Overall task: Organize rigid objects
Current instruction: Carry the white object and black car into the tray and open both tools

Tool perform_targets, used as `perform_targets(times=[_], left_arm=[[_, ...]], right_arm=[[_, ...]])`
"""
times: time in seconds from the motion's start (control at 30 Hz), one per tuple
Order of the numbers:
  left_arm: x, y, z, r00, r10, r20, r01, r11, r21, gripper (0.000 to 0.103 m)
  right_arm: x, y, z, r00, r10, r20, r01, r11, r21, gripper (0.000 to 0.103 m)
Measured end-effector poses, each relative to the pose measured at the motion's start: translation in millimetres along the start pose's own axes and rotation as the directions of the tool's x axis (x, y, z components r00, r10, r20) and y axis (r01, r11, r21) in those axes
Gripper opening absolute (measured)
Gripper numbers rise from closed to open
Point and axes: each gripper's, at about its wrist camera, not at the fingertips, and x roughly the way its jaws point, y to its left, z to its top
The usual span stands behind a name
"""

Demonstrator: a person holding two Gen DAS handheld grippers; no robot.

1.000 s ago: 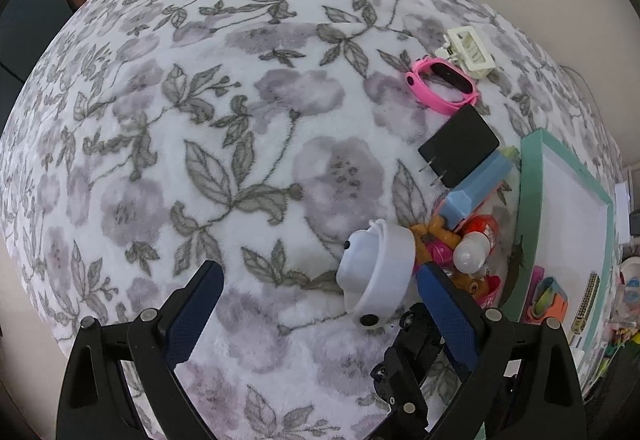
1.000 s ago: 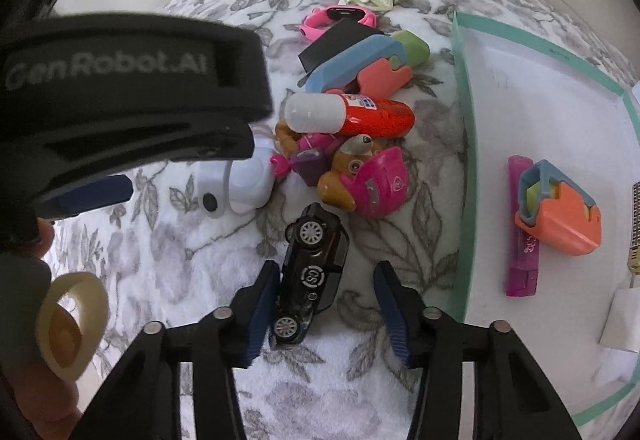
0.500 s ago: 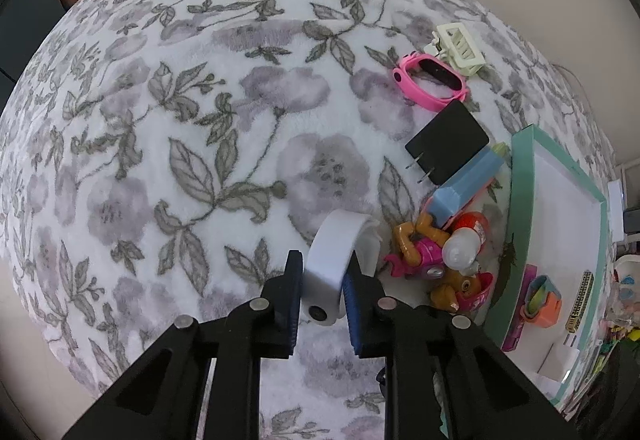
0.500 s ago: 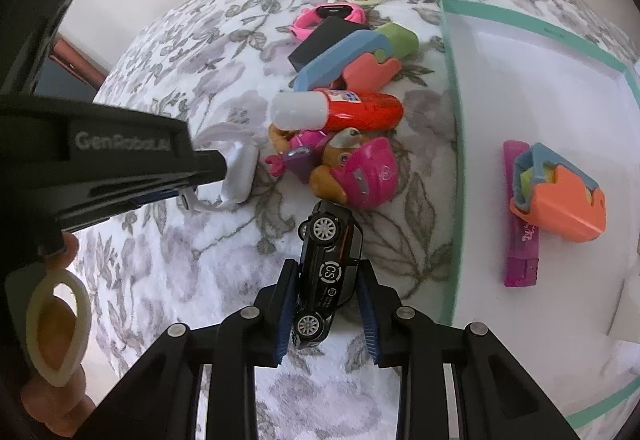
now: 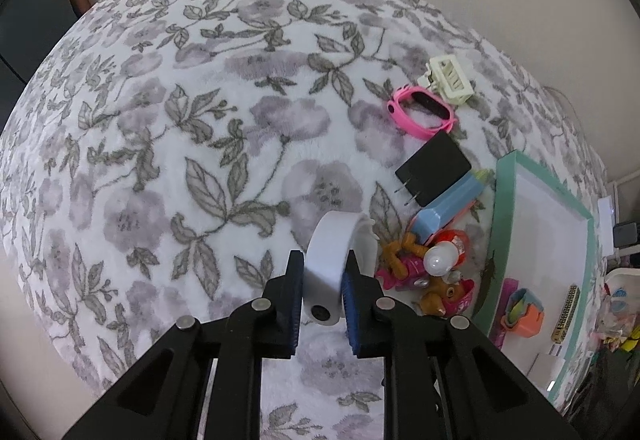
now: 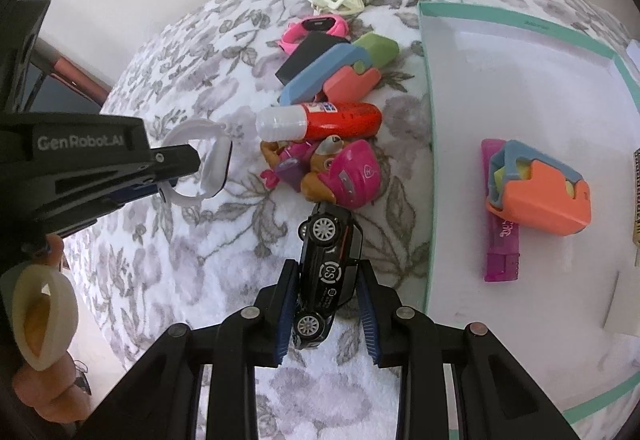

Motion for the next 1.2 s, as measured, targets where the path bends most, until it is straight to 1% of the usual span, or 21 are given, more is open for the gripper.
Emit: perform_targets(times=[0.33, 0.5, 0.53, 0.6, 0.7, 0.73, 0.8, 0.87, 0.93, 0.97, 1.03, 1.07, 1.1, 1.17, 1.2], left_arm=[[-27.9, 2.2, 5.7, 0.997, -0.020, 0.078, 0.022, 1.000, -0.017, 0.019], [-47.3, 2.8, 7.2, 0.991, -0.043, 0.127, 0.047, 0.999, -0.026, 0.019], [-54.1, 3.2, 7.7, 0.988, -0.054, 0.145, 0.058, 0.998, -0.026, 0.019], [-66.3, 3.7, 8.3, 0.981, -0.081, 0.178, 0.087, 0.996, -0.027, 0.019], [-83.7, 3.2, 8.8, 0.968, -0.101, 0.230, 0.108, 0.994, -0.022, 0.019], [-89.1, 2.4, 8.8, 0.963, -0.104, 0.247, 0.112, 0.994, -0.016, 0.019], [-101.3, -0.5, 7.4, 0.953, -0.124, 0.278, 0.130, 0.992, -0.003, 0.019], [-110.9, -5.3, 5.5, 0.942, -0.145, 0.302, 0.149, 0.989, 0.011, 0.019], [-118.6, -11.2, 2.5, 0.932, -0.166, 0.323, 0.167, 0.986, 0.027, 0.019], [-122.7, -16.5, 0.2, 0.926, -0.178, 0.334, 0.174, 0.984, 0.043, 0.019], [-127.5, -24.9, -4.1, 0.919, -0.192, 0.344, 0.181, 0.981, 0.065, 0.019], [-129.4, -32.5, -7.1, 0.916, -0.204, 0.347, 0.185, 0.979, 0.086, 0.019], [-130.3, -36.8, -9.2, 0.914, -0.208, 0.347, 0.186, 0.978, 0.097, 0.019], [-130.7, -53.4, -16.7, 0.915, -0.215, 0.342, 0.176, 0.974, 0.140, 0.019], [-130.2, -61.7, -19.8, 0.917, -0.214, 0.338, 0.168, 0.973, 0.159, 0.019]], right_arm=[[-19.8, -5.0, 2.4, 0.998, 0.055, 0.044, -0.057, 0.997, 0.043, 0.031], [-48.4, -9.9, 10.5, 0.986, 0.103, 0.131, -0.113, 0.991, 0.071, 0.031], [-59.9, -13.3, 12.8, 0.979, 0.116, 0.169, -0.131, 0.988, 0.082, 0.031], [-77.7, -19.7, 16.9, 0.967, 0.116, 0.226, -0.140, 0.985, 0.096, 0.031], [-109.6, -31.0, 19.8, 0.943, 0.058, 0.329, -0.101, 0.988, 0.117, 0.031], [-123.0, -37.7, 19.9, 0.929, 0.029, 0.369, -0.084, 0.988, 0.133, 0.031], [-140.4, -48.3, 18.9, 0.908, -0.012, 0.418, -0.060, 0.985, 0.160, 0.031], [-159.6, -61.6, 16.1, 0.881, -0.072, 0.468, -0.026, 0.979, 0.200, 0.031], [-175.7, -72.1, 12.6, 0.846, -0.168, 0.505, 0.052, 0.971, 0.235, 0.031], [-179.5, -76.8, 11.0, 0.835, -0.197, 0.514, 0.074, 0.966, 0.249, 0.031], [-185.0, -88.3, 9.1, 0.814, -0.260, 0.520, 0.120, 0.950, 0.288, 0.031], [-186.5, -94.1, 8.2, 0.807, -0.282, 0.518, 0.137, 0.944, 0.301, 0.031], [-187.8, -99.1, 8.0, 0.802, -0.308, 0.513, 0.158, 0.936, 0.314, 0.031], [-189.1, -107.6, 6.7, 0.775, -0.396, 0.492, 0.238, 0.905, 0.354, 0.031], [-190.9, -111.2, 4.4, 0.769, -0.420, 0.482, 0.258, 0.893, 0.368, 0.031]])
